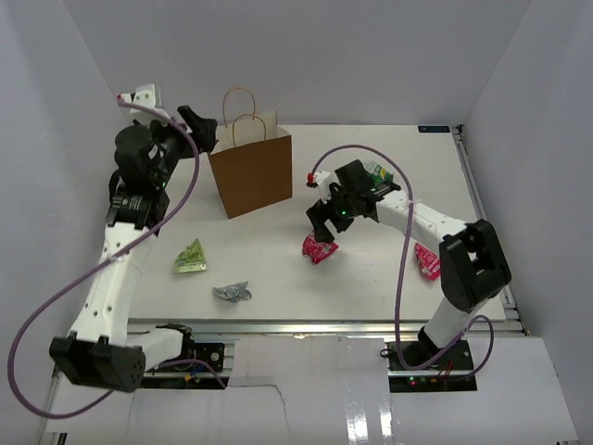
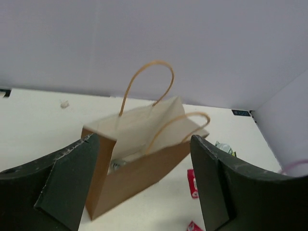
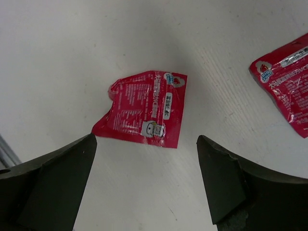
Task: Place the snacks into the paper bag
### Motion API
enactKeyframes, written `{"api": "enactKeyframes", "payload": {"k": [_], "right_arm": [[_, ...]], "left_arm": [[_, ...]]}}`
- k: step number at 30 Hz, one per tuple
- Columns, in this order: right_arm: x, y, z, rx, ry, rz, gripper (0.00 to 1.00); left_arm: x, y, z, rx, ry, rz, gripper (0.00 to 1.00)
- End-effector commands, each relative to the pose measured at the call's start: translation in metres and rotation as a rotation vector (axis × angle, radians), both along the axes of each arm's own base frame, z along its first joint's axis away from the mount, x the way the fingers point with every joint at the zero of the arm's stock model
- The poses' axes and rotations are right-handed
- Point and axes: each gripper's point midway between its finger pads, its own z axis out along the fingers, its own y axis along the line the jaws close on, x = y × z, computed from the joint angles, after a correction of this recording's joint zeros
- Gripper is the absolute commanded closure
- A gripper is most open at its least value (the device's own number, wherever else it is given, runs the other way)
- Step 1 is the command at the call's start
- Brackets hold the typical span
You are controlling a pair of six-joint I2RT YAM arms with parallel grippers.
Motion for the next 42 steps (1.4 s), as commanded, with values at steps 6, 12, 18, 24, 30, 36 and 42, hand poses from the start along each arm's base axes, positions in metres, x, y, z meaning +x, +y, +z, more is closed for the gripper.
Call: {"api": "enactKeyframes", "payload": {"k": [6,12,18,24,30,36,42], "right_arm": [[0.024,0.031,-0.033,-0.1,-0.032,-0.304,0.08],[-0.016,0.042,-0.064,-0.162,0.034,-0.25,0.0],[-0.016,0.033,-0.089,-0.21,0.021,-0.293,0.21],[-0.008,0.034,-0.09,-0.22,-0.036,-0.274,0.46],[-0.01,0.03,-0.098,-0.248,-0.012,-0.274,0.9],[-0.004,0.046,-0.043,-0.093,-0.075,-0.071,0.92],[-0.003,0.058,0.13,0.432,-0.186,0.379,0.92]], "left_arm": [[-0.116,0.037,-0.091,-0.145,0.215,0.168,0.1],[-0.166,0.047,-0.153,-0.278,0.324,0.241,0.07],[-0.181,0.044,-0.176,-0.347,0.36,0.237,0.07],[-0.177,0.035,-0.203,-0.381,0.457,0.225,0.07],[-0.177,0.033,-0.21,-0.386,0.473,0.22,0.07],[-0.179,0.033,-0.216,-0.392,0.48,0.221,0.07],[-0.179,0.032,-0.219,-0.398,0.484,0.218,0.07]]}}
